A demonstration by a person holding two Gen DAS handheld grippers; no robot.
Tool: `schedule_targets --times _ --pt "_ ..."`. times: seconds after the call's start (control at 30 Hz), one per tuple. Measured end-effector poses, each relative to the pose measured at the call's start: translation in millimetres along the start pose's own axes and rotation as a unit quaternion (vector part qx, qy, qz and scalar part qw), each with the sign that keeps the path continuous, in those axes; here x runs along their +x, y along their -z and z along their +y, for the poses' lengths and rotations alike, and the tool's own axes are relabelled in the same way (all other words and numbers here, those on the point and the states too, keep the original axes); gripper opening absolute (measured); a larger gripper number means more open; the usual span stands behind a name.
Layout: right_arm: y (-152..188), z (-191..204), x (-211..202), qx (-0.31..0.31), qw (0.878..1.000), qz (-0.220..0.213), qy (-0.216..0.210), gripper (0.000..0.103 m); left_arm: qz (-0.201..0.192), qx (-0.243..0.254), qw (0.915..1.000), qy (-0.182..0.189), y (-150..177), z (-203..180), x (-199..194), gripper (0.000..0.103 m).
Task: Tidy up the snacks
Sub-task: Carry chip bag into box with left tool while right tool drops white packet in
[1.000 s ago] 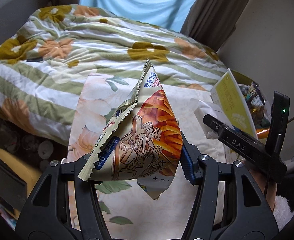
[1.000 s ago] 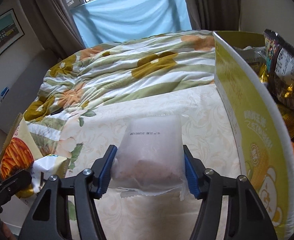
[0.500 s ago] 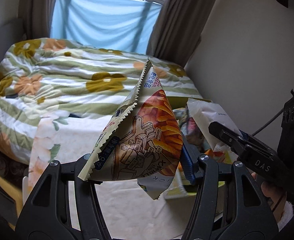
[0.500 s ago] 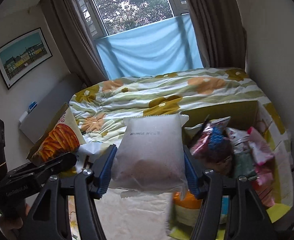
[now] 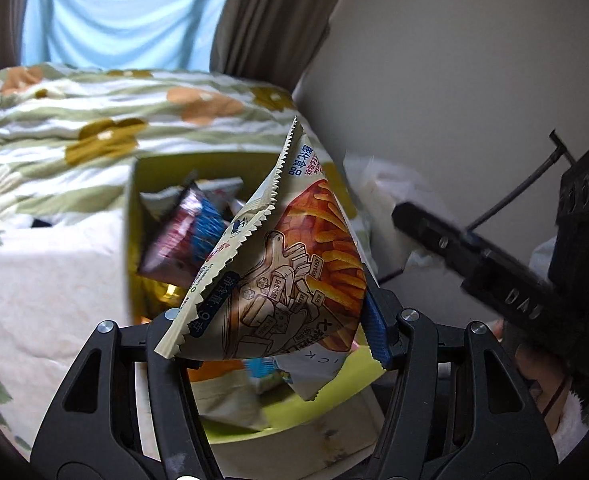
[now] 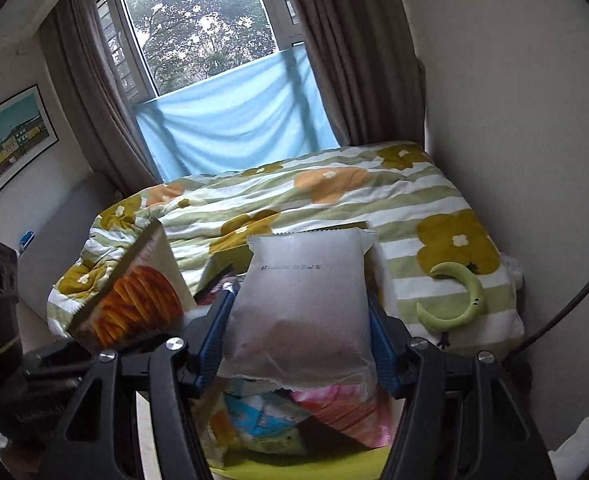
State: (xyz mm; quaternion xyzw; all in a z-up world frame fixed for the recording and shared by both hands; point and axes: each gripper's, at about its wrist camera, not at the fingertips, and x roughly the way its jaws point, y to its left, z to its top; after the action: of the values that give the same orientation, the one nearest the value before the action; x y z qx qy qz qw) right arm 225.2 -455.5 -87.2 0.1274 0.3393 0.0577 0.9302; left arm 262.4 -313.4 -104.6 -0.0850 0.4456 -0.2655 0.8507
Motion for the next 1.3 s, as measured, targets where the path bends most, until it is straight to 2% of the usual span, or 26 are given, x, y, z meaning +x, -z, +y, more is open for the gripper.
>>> schedule_targets --times 0.03,0.07,0.13,0.3,0.43,0.77,0.83,0.87,0.9,0.93,1.03,1.3 --pt "-2 -5 1 0.001 1.0 0.0 0.0 0.058 0.012 0.0 0.9999 -0.006 1 -4 10 0.07" --pt "-3 -9 3 0.002 1.0 0.002 -0.001 0.058 0.02 -0.003 0.9997 -0.013 3 -5 17 0.089" --pt "-6 -16 6 0.002 1.0 0.005 -0.004 0.058 0.021 -0.014 0.9994 -0.024 8 -3 22 0.101" --pt "-9 -23 24 0.001 1.0 0.02 -0.021 0.058 0.011 -0.032 0.9976 -0.061 8 17 18 0.102" --pt "-16 -23 39 -0.005 0.999 0.032 -0.038 0.058 0.003 -0.043 0.9963 -0.074 3 30 11 0.102" --pt "-30 -9 93 -0.01 0.994 0.086 -0.065 0.06 -0.012 -0.041 0.9886 -0.144 2 49 -10 0.102" --pt "-31 -9 99 -0.007 0.993 0.098 -0.059 0.066 -0.012 -0.039 0.9869 -0.156 5 52 -13 0.102" --pt "-30 -10 100 -0.006 0.993 0.103 -0.052 0.079 -0.012 -0.038 0.9861 -0.161 7 54 -15 0.102" --pt "-28 -11 99 -0.003 0.994 0.103 -0.046 0.091 -0.011 -0.036 0.9856 -0.165 9 55 -16 0.102" --pt "-26 -13 95 0.001 0.994 0.1 -0.038 0.094 -0.01 -0.034 0.9849 -0.169 11 57 -18 0.102" --pt "-16 -15 85 0.0 0.995 0.103 -0.007 0.095 -0.008 -0.031 0.9835 -0.178 20 61 -23 0.102" --pt "-5 4 40 -0.005 0.997 0.081 0.017 0.095 -0.033 -0.012 0.9841 -0.174 38 61 -65 0.102"
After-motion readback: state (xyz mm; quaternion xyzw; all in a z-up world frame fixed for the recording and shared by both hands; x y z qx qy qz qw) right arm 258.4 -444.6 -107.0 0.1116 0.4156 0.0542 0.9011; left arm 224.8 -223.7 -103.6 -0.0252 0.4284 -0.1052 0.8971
